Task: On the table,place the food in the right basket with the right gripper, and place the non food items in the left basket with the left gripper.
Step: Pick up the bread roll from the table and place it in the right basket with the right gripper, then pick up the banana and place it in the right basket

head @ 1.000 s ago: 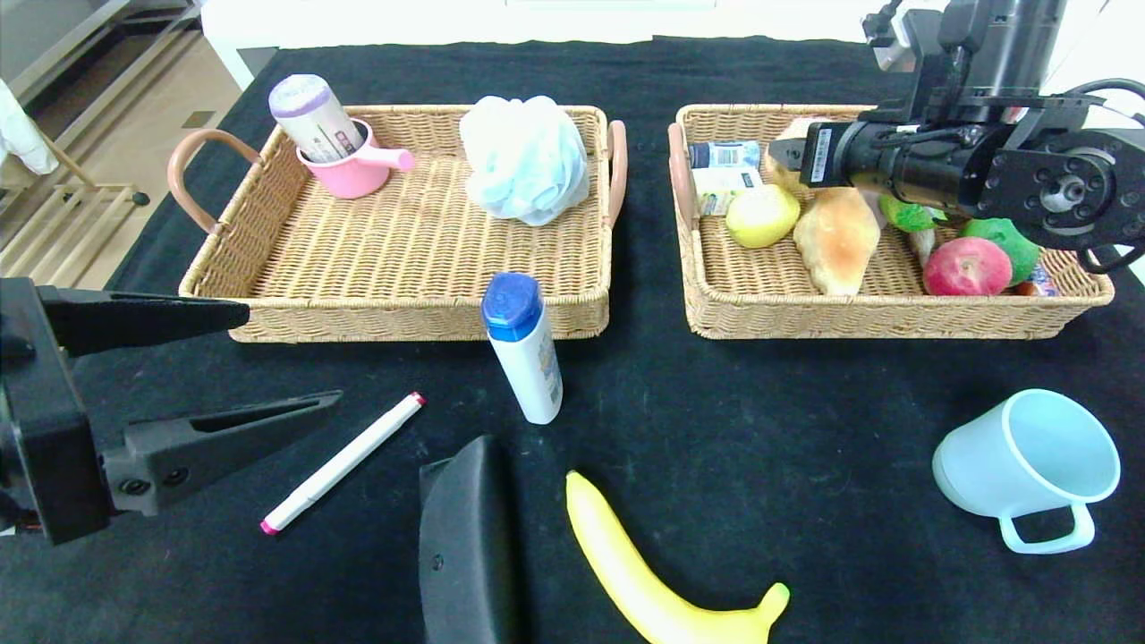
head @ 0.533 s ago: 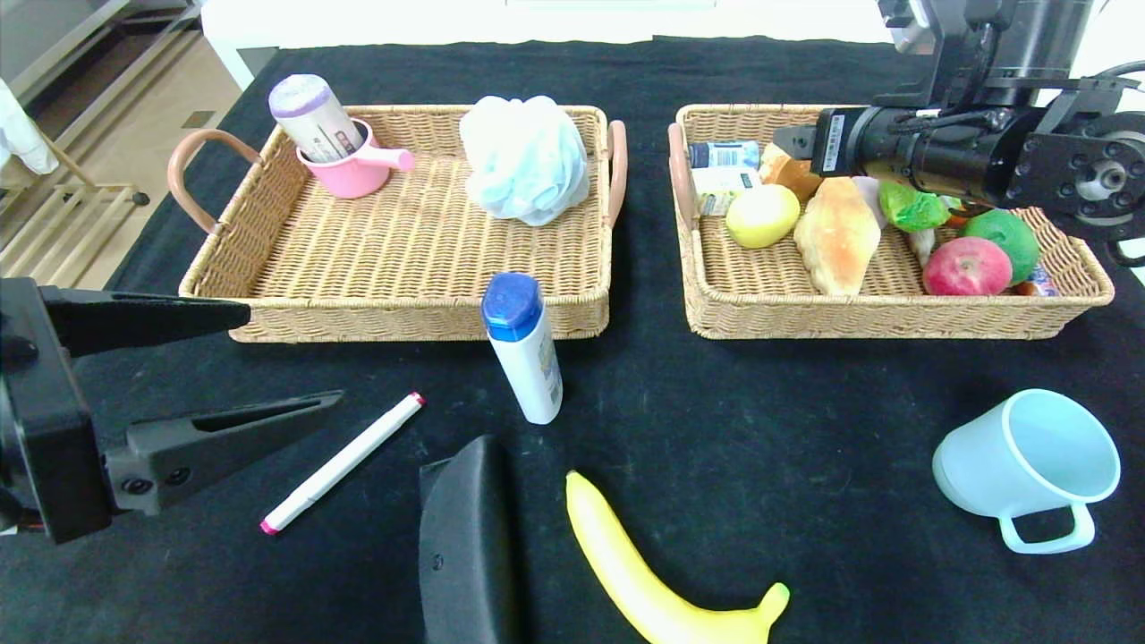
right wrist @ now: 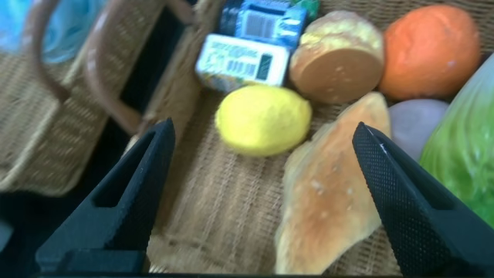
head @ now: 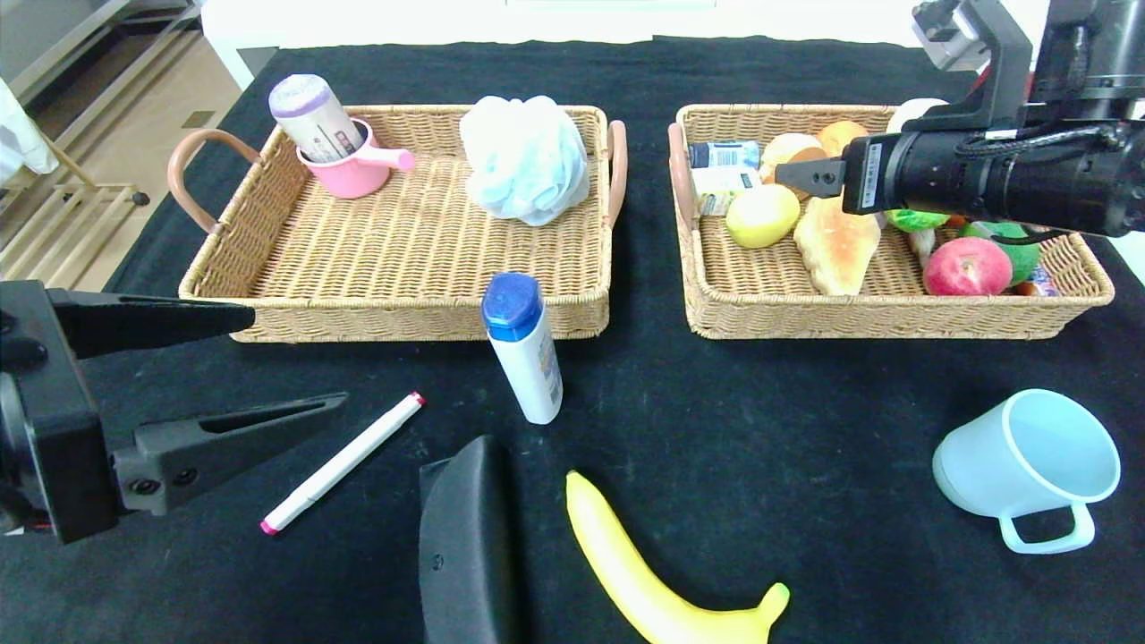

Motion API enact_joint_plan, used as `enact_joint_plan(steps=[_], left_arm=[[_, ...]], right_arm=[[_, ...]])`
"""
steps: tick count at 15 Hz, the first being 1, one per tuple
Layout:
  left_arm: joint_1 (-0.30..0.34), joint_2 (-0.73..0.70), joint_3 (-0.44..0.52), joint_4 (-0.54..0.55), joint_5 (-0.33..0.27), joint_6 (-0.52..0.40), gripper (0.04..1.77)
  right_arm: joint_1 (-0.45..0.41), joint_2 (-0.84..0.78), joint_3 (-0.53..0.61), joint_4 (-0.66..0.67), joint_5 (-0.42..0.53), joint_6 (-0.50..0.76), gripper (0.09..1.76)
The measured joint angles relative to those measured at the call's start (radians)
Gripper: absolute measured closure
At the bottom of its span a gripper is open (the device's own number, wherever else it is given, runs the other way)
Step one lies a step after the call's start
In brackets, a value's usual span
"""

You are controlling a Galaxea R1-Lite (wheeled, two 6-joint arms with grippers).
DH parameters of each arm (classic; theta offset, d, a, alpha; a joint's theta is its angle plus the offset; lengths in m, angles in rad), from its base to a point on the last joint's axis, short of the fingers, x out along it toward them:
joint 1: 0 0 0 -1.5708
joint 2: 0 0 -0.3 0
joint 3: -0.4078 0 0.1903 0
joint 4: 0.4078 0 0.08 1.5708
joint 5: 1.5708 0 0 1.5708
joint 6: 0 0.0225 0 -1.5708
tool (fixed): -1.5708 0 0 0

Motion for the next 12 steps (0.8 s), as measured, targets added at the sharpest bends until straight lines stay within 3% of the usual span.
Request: enact_joint_plan(steps=[4,12], left_arm=[[0.000,0.000,0.000,0.000,0.000,0.000,0.09],[0.000,0.000,0.000,0.000,0.000,0.001,0.09]], right_arm=[[0.004,-0.119,0.134,0.006,0.140,0.000,0.16],[0.131,-0.267,0.348,0.015,0.146,-0.037,0.15]])
